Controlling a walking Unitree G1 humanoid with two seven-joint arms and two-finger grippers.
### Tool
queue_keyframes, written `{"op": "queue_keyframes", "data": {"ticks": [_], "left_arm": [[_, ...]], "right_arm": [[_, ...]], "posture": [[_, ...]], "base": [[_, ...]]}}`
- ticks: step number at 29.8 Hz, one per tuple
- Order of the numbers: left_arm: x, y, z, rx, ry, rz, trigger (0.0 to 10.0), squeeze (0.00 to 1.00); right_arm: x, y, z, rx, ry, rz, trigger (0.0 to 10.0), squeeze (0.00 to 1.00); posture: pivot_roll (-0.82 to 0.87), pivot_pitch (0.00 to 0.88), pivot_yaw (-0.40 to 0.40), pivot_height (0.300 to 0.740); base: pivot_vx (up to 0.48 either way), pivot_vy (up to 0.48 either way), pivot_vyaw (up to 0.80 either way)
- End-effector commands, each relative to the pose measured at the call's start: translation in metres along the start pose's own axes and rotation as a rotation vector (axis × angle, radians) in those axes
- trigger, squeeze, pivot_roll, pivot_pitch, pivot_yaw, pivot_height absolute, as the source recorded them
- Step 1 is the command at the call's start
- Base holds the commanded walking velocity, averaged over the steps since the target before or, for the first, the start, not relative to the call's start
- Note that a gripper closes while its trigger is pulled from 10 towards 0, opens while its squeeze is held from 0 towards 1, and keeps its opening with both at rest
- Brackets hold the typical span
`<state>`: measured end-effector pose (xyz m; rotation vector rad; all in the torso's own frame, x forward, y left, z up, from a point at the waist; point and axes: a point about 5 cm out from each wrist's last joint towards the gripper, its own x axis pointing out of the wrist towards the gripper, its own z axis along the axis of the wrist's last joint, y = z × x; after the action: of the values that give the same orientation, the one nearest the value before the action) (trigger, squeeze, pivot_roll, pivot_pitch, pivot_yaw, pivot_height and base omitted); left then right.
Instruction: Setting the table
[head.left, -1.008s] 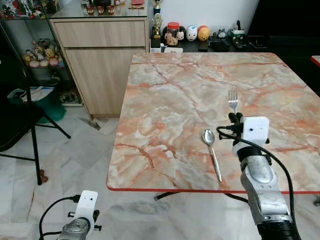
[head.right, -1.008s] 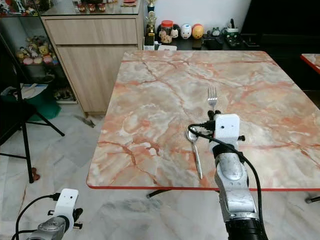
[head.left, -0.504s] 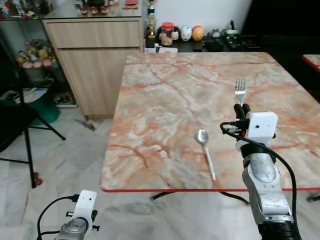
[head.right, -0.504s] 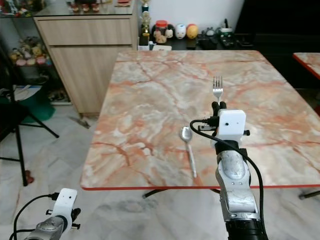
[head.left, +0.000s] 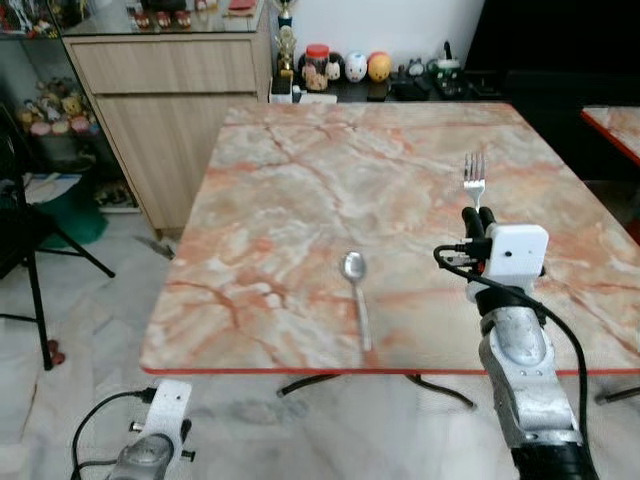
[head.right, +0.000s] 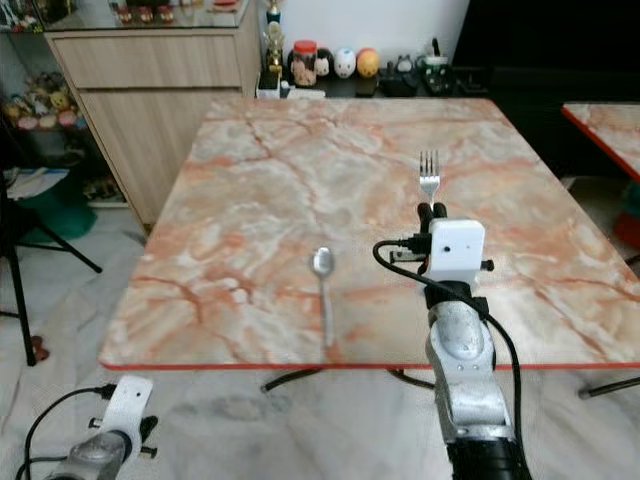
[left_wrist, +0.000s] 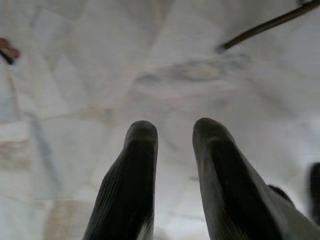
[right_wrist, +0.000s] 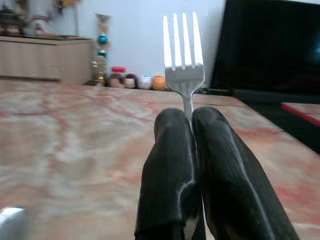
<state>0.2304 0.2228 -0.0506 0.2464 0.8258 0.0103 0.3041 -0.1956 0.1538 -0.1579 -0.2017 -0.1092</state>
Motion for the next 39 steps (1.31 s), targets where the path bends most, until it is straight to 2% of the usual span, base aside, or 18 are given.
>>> {"op": "queue_keyframes", "data": {"ticks": [1,39], "left_arm": [[-0.0004,0.0048,-0.0011,0.013,0.009,0.01,10.0,0.0],[-0.0006,0.0045,-0.0025,0.02,0.013,0.002,10.0,0.0]], "right_arm": [[0.0035,0.0038,0.0109,0.013,-0.046,0.006,10.0,0.0],[0.0058,0.0034,0.0142,0.005,-0.064,-0.006,10.0,0.0]], "posture": [[0.0,0.0,-0.01,0.74],[-0.01,0.0,-0.004,0.74]], "base": [[0.0,-0.424,0.0],[0.0,-0.419,0.0]]}}
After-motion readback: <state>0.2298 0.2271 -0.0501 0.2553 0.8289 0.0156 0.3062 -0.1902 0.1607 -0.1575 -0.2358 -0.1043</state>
